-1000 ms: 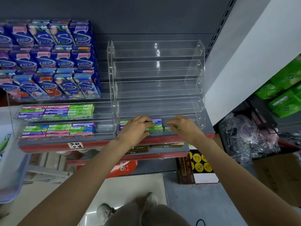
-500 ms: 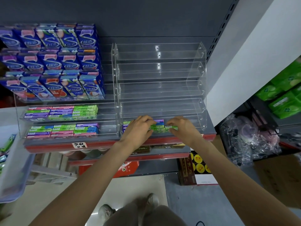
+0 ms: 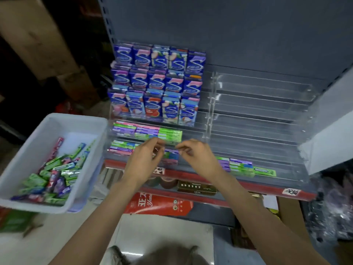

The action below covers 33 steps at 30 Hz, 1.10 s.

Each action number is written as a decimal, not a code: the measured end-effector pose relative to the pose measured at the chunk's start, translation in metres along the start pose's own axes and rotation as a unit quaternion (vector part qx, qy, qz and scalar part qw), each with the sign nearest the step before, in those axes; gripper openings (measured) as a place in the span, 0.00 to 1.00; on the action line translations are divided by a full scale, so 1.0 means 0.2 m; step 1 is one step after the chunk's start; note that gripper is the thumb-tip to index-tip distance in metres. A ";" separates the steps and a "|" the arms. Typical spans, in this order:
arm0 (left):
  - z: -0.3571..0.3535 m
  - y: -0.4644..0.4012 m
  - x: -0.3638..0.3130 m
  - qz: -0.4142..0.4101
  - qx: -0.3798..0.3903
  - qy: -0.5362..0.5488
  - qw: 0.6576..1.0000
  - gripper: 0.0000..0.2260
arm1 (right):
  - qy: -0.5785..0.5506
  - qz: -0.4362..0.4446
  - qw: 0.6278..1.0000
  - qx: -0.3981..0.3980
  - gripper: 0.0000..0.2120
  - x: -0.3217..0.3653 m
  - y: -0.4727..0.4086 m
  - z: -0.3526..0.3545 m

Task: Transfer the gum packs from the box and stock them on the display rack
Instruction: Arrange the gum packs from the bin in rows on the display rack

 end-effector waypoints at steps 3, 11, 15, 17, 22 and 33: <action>0.26 0.14 0.38 0.057 -0.027 0.000 0.998 0.07 | -0.013 0.017 0.999 0.048 0.10 0.29 -0.22 -0.30; 0.78 0.37 1.36 0.175 0.017 -0.008 0.984 0.06 | -0.017 -0.004 0.993 0.116 0.11 0.89 -0.73 -1.08; 0.90 0.39 1.70 0.205 0.050 -0.014 0.977 0.06 | -0.016 -0.027 0.988 0.153 0.12 1.03 -0.93 -1.38; 0.92 0.39 1.83 0.218 0.070 -0.029 0.973 0.11 | 0.003 -0.038 0.984 0.174 0.14 1.03 -1.03 -1.50; 0.82 0.35 2.10 0.232 0.171 -0.060 0.956 0.18 | 0.120 -0.051 0.960 0.249 0.23 0.92 -1.23 -1.71; 0.65 0.25 2.25 0.206 0.176 -0.140 0.952 0.21 | 0.333 -0.017 0.897 0.290 0.23 0.74 -1.45 -1.85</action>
Point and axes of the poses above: each hand's wrist, its own y-axis away from the middle knuckle, its own z-axis out of the back of the hand, x = y × z, the point moved 6 cm from there along -y, towards the middle knuckle, and after that the axes turned 9 degrees about x, right-handed, at the moved point
